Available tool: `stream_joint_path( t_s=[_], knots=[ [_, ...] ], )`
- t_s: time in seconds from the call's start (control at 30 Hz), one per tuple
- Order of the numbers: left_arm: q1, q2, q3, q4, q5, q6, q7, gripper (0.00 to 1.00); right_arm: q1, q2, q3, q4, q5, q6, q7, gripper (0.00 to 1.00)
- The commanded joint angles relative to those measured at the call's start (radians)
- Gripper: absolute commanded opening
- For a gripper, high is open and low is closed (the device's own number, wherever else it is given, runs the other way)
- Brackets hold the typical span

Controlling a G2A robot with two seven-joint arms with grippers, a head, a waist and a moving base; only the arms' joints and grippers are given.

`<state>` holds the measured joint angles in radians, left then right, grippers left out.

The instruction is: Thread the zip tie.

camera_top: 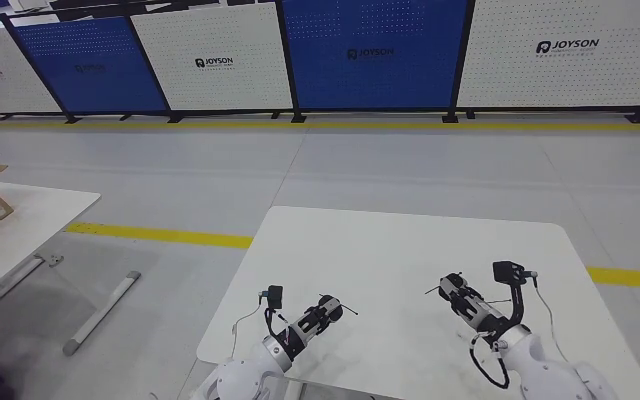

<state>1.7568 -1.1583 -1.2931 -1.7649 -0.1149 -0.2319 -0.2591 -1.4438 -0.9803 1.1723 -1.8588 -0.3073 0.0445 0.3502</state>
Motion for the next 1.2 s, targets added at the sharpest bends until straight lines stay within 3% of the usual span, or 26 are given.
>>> stream_joint_path(
  t_s=[0.0, 0.23, 0.33, 0.47, 0.57, 0.6, 1.0, 1.17],
  knots=[
    [0.000, 0.000, 0.000, 0.000, 0.000, 0.000, 0.000, 0.00, 0.000, 0.000, 0.000, 0.000, 0.000, 0.000, 0.000, 0.00],
    [-0.003, 0.000, 0.002, -0.002, 0.004, 0.002, 0.002, 0.00, 0.000, 0.000, 0.000, 0.000, 0.000, 0.000, 0.000, 0.00],
    [-0.009, 0.002, 0.009, -0.015, 0.055, 0.007, -0.003, 0.00, 0.000, 0.000, 0.000, 0.000, 0.000, 0.000, 0.000, 0.00],
    [-0.020, 0.010, -0.001, -0.044, 0.121, 0.045, -0.062, 0.00, 0.000, 0.000, 0.000, 0.000, 0.000, 0.000, 0.000, 0.00],
    [-0.023, 0.017, 0.000, -0.073, 0.095, 0.086, -0.167, 0.00, 0.000, 0.000, 0.000, 0.000, 0.000, 0.000, 0.000, 0.00],
    [-0.023, 0.018, -0.002, -0.078, 0.092, 0.092, -0.169, 0.00, 0.000, 0.000, 0.000, 0.000, 0.000, 0.000, 0.000, 0.00],
    [-0.022, 0.017, -0.003, -0.081, 0.086, 0.094, -0.148, 0.00, 0.000, 0.000, 0.000, 0.000, 0.000, 0.000, 0.000, 0.00],
    [-0.059, 0.002, 0.067, -0.063, 0.071, 0.086, -0.048, 0.00, 0.000, 0.000, 0.000, 0.000, 0.000, 0.000, 0.000, 0.00]
  ],
)
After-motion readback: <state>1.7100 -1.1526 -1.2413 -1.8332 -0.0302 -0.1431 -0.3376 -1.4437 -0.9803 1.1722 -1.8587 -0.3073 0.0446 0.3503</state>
